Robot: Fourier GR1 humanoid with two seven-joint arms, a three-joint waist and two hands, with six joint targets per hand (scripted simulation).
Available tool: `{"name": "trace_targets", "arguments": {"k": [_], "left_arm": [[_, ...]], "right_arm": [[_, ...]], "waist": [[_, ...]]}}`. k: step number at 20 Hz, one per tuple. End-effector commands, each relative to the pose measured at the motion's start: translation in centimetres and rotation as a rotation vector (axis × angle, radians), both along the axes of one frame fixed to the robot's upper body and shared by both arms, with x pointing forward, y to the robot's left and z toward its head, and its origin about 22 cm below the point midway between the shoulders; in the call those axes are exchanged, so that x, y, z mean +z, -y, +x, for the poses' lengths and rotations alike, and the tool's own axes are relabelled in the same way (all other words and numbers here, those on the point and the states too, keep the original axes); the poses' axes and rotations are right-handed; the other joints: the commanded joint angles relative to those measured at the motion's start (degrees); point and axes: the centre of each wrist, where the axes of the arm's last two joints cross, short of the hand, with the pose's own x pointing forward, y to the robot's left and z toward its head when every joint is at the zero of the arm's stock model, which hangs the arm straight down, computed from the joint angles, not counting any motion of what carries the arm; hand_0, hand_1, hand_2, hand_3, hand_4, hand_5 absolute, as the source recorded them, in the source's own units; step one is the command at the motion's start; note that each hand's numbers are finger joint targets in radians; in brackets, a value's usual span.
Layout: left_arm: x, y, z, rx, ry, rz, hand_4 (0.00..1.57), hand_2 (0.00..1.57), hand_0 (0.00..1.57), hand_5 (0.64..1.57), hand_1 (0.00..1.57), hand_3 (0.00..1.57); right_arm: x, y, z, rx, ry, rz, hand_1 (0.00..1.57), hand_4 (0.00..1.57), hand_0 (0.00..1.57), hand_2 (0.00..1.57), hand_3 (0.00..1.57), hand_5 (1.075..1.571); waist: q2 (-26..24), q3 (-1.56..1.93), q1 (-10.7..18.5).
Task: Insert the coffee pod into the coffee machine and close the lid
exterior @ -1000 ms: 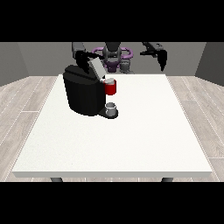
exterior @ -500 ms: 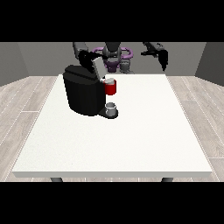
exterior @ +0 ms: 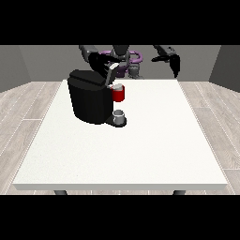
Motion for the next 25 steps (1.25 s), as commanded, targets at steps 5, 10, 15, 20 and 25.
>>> {"name": "trace_targets", "arguments": {"k": [5, 10, 15, 20, 25], "left_arm": [[-0.2, 0.2, -0.2, -0.053, 0.089, 0.008, 0.0, 0.0, 0.0, 1.571, 0.0, 0.0], [0.9, 3.1, 0.7, -0.056, 0.121, -0.008, 0.19, 0.0, 0.0, 1.571, 0.0, 0.0], [-0.8, 3.6, -1.0, -0.077, 0.095, -0.039, 0.19, 0.0, 0.0, 1.571, 0.0, 0.0], [-2.6, 0.6, -2.1, -0.004, -0.006, -0.033, 0.19, 0.0, 0.0, 1.571, 0.0, 0.0], [-4.8, 0.9, -3.1, 0.062, -0.058, -0.029, 0.19, 0.0, 0.0, 1.571, 0.0, 0.0]], "right_arm": [[1.2, -2.2, 0.7, 0.028, 0.096, -0.1, 0.0, 0.15, 0.0, 0.0, 0.0, 1.571], [2.7, -4.1, 1.4, 0.046, 0.102, -0.086, 0.0, 0.12, 0.0, 0.0, 0.0, 1.571], [0.1, -4.7, 0.0, 0.123, 0.122, -0.029, 0.0, 0.07, 0.0, 0.0, 0.0, 1.571], [-4.9, -5.5, -3.9, 0.216, 0.044, 0.078, 0.0, 0.28, 0.0, 0.0, 0.0, 1.571], [-9.2, -4.6, -7.9, 0.133, -0.057, 0.19, 0.0, 0.16, 0.0, 0.0, 0.0, 1.571]], "waist": [[1.69, -0.09, 1.52], [1.3, -0.08, 1.26], [-1.78, -0.08, 0.53], [-8.34, -0.07, -3.59], [-10.58, -0.08, -7.63]]}}
